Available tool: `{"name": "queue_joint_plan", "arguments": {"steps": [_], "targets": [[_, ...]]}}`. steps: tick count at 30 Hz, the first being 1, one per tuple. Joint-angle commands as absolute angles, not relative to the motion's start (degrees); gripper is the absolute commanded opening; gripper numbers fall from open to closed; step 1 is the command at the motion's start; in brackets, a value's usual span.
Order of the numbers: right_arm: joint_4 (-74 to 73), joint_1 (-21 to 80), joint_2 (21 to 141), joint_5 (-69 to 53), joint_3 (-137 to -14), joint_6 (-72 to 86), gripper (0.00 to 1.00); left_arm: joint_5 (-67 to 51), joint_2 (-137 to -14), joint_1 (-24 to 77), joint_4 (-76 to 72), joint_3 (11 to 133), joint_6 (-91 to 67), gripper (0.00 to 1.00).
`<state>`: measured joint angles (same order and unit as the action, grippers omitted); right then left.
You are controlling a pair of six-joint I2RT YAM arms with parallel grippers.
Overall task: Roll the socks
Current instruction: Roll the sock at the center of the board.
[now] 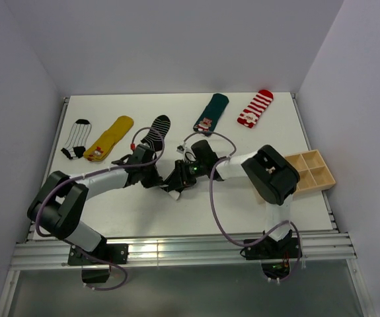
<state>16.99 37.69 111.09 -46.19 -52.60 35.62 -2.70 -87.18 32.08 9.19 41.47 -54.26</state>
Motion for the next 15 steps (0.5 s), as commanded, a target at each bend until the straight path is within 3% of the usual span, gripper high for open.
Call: {"name": "queue_joint_plan", "arguments": {"steps": [1, 9, 15], "targets": [[7.9, 40.1, 103.3, -30.4, -51.4, 25.9, 0.4, -0.2, -89.9, 32.1, 20.3, 47.8, -49.3, 0.0], [7.7, 55.1, 88.0, 11.2, -46.1, 16.9, 0.42, -0.8, -94.6, 32.2, 25.8, 54.4, -47.6, 0.0], [6.0, 64.4, 92.3, 23.4, -50.3, 9.8, 0.44, -1.8, -96.9, 32.2, 28.1, 57.4, -46.8, 0.0]]}}
